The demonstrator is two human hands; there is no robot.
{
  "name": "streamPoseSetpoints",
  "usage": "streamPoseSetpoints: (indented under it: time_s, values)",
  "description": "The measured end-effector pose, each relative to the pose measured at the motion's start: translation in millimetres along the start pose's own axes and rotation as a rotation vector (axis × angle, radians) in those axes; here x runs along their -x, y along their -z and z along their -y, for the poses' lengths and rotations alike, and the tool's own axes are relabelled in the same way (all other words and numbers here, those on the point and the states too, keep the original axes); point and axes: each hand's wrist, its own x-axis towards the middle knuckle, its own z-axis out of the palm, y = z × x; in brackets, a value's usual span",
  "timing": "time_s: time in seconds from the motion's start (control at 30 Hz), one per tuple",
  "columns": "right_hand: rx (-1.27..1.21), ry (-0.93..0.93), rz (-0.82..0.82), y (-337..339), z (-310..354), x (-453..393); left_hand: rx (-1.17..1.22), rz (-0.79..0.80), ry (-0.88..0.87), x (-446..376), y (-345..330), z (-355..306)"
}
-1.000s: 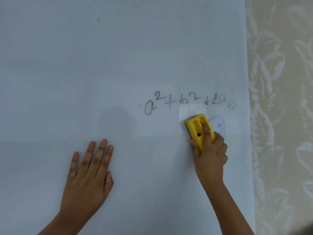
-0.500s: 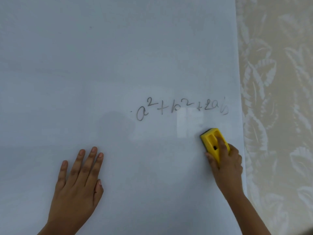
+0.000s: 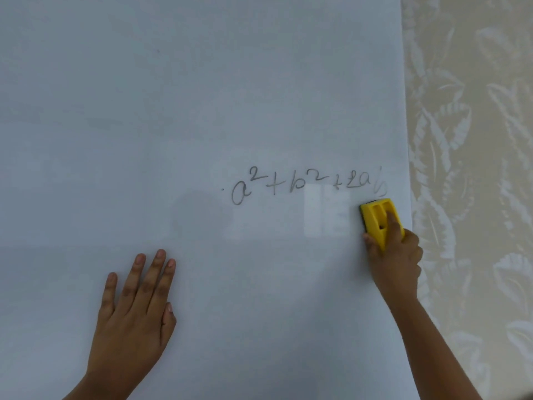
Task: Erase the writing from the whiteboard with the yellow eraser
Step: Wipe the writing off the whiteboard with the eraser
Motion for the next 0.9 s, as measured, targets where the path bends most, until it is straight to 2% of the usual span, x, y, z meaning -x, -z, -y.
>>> streamPoseSetpoints:
  time_s: [0.1, 0.2, 0.27, 0.33, 0.47, 0.53, 0.63, 0.7, 0.83, 0.9]
  values:
    - [-0.089, -0.219, -0.031, 2.7, 18.9, -41.4, 0.002, 0.025, 0.005, -0.1, 1.5, 0.0]
    - [-0.074, -0.118, -0.061, -2.1, 47.3, -53.1, 0.001, 0.034, 0.011, 2.0, 1.1, -1.4]
    - [-0.009, 0.003, -0.08, -6.5, 46.4, -46.5, -0.004, 0.039, 0.012, 1.7, 0.8, -1.2]
    - [0.033, 0.015, -0.087, -4.8, 33.2, -46.0, -0.01, 0.046, 0.011, 0.7, 0.6, -1.2]
    - [-0.087, -0.258, -0.075, 7.8, 45.8, -84.1, -0.016, 0.051, 0.027, -0.1, 3.1, -3.3]
    - [-0.093, -0.198, -0.047, 7.6, 68.7, -84.2, -0.007, 0.056, 0.029, 0.7, 4.0, -2.8]
    - [0.014, 0.086, -0.052, -0.4, 79.0, -54.1, 0.0, 0.057, 0.022, 1.5, 2.6, -2.8]
    - [0.071, 0.182, -0.055, -1.3, 67.3, -39.6, 0.004, 0.054, 0.023, 0.9, 2.3, -3.9]
    - [-0.041, -0.054, -0.025, 4.7, 77.4, -57.0, 0.01, 0.048, 0.022, 1.6, 4.2, -4.4]
    - [-0.006, -0.006, -0.019, 0.8, 102.0, -51.6, 0.016, 0.047, 0.022, 3.3, 3.3, -3.9]
